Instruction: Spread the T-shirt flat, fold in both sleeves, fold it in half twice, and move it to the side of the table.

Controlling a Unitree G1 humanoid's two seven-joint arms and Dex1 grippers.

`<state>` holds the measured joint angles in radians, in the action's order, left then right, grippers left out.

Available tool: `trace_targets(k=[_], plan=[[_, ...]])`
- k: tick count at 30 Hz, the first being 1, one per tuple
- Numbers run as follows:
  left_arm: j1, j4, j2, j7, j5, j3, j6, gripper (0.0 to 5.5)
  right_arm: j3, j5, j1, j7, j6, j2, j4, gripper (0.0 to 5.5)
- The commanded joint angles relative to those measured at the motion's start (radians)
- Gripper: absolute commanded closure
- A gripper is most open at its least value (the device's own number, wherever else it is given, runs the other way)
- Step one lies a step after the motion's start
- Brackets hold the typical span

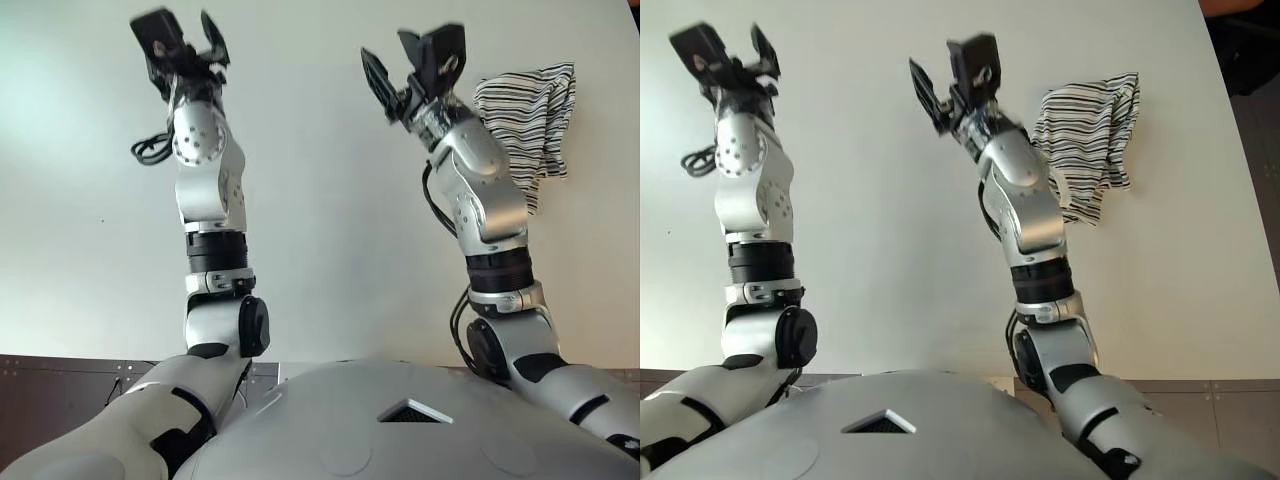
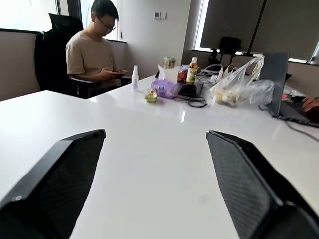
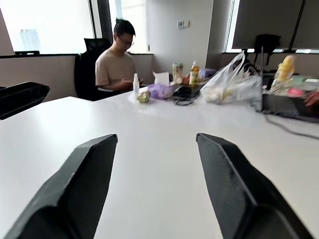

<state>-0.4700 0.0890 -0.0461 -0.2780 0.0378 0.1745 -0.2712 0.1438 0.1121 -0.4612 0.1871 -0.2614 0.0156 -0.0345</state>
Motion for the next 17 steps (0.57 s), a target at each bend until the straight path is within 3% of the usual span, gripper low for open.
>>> trace_targets(k=[1, 4, 7, 10, 17], plan=[[-0.040, -0.230, 0.106, -0.080, -0.110, -0.145, -0.035, 1.76, 0.033, -0.194, -0.203, -0.284, 0.072, 0.126, 0.001, 2.59], [-0.070, -0.217, 0.198, -0.140, -0.127, -0.171, 0.005, 1.76, 0.063, -0.376, -0.281, -0.545, 0.162, 0.192, -0.072, 2.59], [-0.077, -0.160, 0.234, -0.213, -0.143, -0.143, 0.286, 1.76, 0.049, -0.401, -0.291, -0.641, 0.200, 0.204, -0.137, 2.59], [-0.078, -0.105, 0.274, -0.249, -0.152, -0.157, 0.445, 1.76, 0.016, -0.369, -0.305, -0.692, 0.212, 0.216, -0.189, 2.59], [-0.139, -0.068, 0.231, -0.199, -0.180, -0.212, 0.603, 1.76, 0.040, -0.368, -0.333, -0.729, 0.323, 0.206, -0.202, 2.59]])
